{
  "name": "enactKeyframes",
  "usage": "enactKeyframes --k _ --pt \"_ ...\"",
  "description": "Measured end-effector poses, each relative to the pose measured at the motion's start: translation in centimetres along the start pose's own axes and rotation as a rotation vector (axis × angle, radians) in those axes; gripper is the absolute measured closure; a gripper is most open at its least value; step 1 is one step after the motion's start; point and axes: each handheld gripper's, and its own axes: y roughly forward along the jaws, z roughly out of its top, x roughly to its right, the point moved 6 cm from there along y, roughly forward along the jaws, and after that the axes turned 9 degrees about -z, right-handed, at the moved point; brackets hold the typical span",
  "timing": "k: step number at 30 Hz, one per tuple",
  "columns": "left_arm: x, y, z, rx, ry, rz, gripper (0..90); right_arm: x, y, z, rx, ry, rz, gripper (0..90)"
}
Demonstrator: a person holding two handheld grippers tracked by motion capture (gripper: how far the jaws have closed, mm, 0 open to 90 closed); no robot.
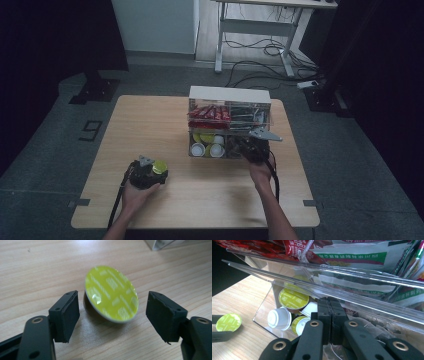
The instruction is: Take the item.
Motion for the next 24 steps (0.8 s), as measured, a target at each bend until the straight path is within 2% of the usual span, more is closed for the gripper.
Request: enactKeyframes --k 4,10,17,19,24 --pt "0.2 -0.9 0.3 0.045 -0.001 -0.013 26.1 0.1 0.0 0.0 -0.002 0.0 0.001 88.2" --pt "1.0 -2.3 0.2 0.08 0.003 -0.044 26.0 0.1 -0.1 0.0 -0.002 0.001 0.003 88.2" --pt "2.0 -3.8 -1.0 0.126 0.002 -0.075 26.1 0.2 -0.2 -0.2 -0.002 0.001 -0.002 88.3" --pt "2.2 -4.3 -1.5 0.14 0.008 -0.07 26.2 0.3 -0.3 -0.4 -0.005 0.003 -0.002 88.2" --pt "2.4 -4.8 -2.4 0.135 0.011 -0.069 26.2 0.6 -0.6 -1.0 -0.009 0.005 -0.003 88.2"
